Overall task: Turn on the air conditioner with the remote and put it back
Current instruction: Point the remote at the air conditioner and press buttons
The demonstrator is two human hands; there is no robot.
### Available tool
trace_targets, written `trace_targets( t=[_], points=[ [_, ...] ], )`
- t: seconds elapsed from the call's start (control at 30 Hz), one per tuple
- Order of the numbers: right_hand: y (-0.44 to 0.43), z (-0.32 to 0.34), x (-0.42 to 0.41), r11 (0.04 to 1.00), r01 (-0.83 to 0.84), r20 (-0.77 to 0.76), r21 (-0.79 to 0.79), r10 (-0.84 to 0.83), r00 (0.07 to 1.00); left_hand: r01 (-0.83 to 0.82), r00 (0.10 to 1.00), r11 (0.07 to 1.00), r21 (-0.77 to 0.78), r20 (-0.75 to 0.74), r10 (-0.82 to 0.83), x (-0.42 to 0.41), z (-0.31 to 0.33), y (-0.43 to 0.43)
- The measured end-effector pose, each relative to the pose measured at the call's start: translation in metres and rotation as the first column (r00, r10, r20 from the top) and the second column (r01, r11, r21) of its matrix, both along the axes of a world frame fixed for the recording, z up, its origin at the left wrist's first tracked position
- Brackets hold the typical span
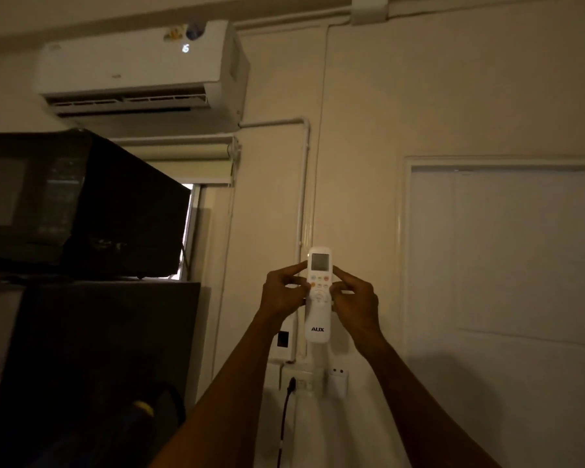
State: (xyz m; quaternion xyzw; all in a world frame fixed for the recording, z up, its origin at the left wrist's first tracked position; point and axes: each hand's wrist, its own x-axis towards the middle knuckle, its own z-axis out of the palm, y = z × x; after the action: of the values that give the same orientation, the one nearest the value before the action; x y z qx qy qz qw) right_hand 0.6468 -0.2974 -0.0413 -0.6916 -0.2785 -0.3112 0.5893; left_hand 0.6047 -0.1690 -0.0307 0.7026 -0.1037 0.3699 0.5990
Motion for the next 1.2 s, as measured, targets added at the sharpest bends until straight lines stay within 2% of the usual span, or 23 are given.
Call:
trace_targets(
  t=[0.4,0.63,0.93,1.2],
  points=[
    [0.018,0.021,-0.139,0.999,0.034,-0.011,0.018,-0.034,0.999,0.109,0.991,0.994,0.006,-0.072,-0.108,-0.136,0.030,0.022],
    [0.042,0.031,-0.219,0.998,0.046,-0.025,0.035,-0.045,0.999,0.179,0.983,0.984,0.006,-0.035,-0.179,-0.217,0.032,0.050],
    [0.066,0.029,-0.315,0.997,0.019,-0.055,0.078,-0.015,0.998,0.146,0.988,0.987,0.062,-0.051,-0.143,-0.302,0.037,0.074],
    [0.064,0.036,-0.391,0.999,-0.023,-0.061,0.045,0.025,0.998,0.125,0.992,0.990,0.060,-0.024,-0.123,-0.387,0.034,0.073]
  ],
)
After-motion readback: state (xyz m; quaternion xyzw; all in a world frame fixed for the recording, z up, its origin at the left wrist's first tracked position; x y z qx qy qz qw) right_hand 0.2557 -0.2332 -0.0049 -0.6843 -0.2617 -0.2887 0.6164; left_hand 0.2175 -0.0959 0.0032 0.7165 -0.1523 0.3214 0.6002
